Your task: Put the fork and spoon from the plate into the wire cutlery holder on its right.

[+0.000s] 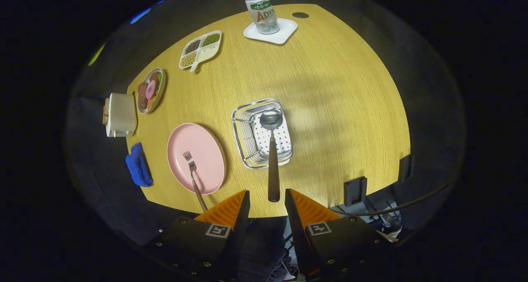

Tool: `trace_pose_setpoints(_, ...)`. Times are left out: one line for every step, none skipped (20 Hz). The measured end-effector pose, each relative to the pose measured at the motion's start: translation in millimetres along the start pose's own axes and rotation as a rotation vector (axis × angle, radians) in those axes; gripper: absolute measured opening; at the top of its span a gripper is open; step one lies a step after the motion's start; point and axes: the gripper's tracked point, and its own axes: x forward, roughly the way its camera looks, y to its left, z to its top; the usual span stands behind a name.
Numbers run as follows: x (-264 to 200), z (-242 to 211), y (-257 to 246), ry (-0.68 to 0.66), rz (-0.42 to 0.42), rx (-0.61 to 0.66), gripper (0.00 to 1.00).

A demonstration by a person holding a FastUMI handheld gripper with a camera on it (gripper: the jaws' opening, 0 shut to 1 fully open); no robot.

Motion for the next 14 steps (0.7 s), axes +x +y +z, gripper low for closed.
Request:
trace_pose_setpoints(-3, -4, 4, -0.006, 0.014, 0.005, 0.53)
trace_pose_setpoints(-6, -8, 6, -0.012, 0.027, 0.007, 0.53)
trace_pose_setpoints(-9, -12, 9, -0.019, 0.037, 0.007, 0.53)
trace_pose_setpoints(-10, -15, 12, -0.025, 0.045, 0.004, 0.53)
trace_pose_setpoints(-13, -18, 16, -0.031, 0.052, 0.0, 0.53)
trace_pose_setpoints(-14, -22, 19, -0.034, 0.057, -0.007, 0.53)
trace_pose_setpoints(-15, -26, 24, -0.038, 0.064, -0.016, 0.53)
trace_pose_setpoints(-16, -29, 29, -0.039, 0.073, -0.024, 0.53)
trace_pose_setpoints(-15, -33, 35, -0.04, 0.08, -0.035, 0.53)
trace_pose_setpoints(-13, -35, 42, -0.037, 0.087, -0.045, 0.53)
trace_pose_setpoints(-11, -38, 49, -0.035, 0.094, -0.058, 0.53)
trace_pose_setpoints(-6, -40, 56, -0.032, 0.099, -0.072, 0.53)
trace_pose_setpoints(-1, -43, 64, -0.027, 0.105, -0.086, 0.53)
trace_pose_setpoints(6, -45, 72, -0.021, 0.112, -0.1, 0.53)
